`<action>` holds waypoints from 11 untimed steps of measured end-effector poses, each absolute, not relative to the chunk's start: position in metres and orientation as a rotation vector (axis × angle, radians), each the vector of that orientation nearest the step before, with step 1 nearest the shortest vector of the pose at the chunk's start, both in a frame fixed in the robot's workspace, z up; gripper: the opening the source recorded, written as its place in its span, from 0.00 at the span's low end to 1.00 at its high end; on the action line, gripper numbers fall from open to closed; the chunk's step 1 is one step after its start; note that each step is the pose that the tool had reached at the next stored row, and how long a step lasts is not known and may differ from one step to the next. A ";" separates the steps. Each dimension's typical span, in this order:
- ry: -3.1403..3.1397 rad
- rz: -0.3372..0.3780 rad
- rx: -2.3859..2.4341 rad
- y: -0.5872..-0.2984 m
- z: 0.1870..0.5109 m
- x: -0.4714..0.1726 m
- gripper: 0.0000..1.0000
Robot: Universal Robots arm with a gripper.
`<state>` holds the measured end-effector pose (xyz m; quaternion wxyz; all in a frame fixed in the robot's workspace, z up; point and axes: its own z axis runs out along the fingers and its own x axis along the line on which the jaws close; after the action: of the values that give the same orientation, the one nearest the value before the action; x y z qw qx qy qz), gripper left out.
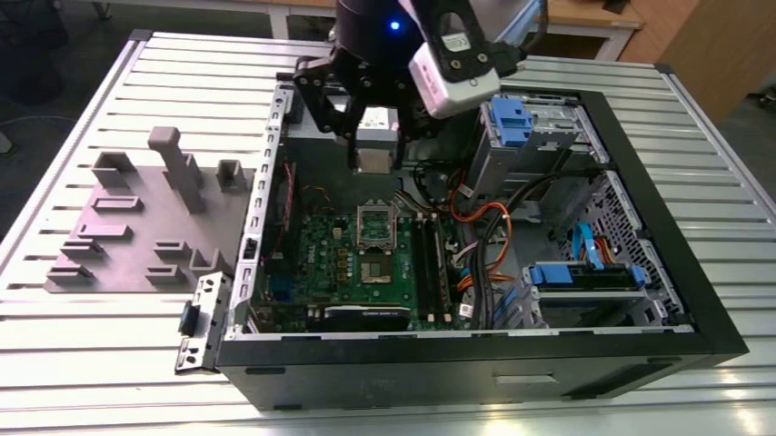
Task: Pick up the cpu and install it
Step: 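Pick up the cpu and move it towards the insertion slot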
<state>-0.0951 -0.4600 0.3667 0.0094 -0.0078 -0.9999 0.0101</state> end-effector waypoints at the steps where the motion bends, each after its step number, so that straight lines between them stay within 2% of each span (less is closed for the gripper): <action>1: -3.123 0.032 -0.024 -0.460 0.367 -0.092 0.47; 11: -3.123 0.032 -0.024 -0.460 0.366 -0.069 0.47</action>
<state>-0.0694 -0.4600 0.3659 0.0094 -0.0078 -0.9999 0.0101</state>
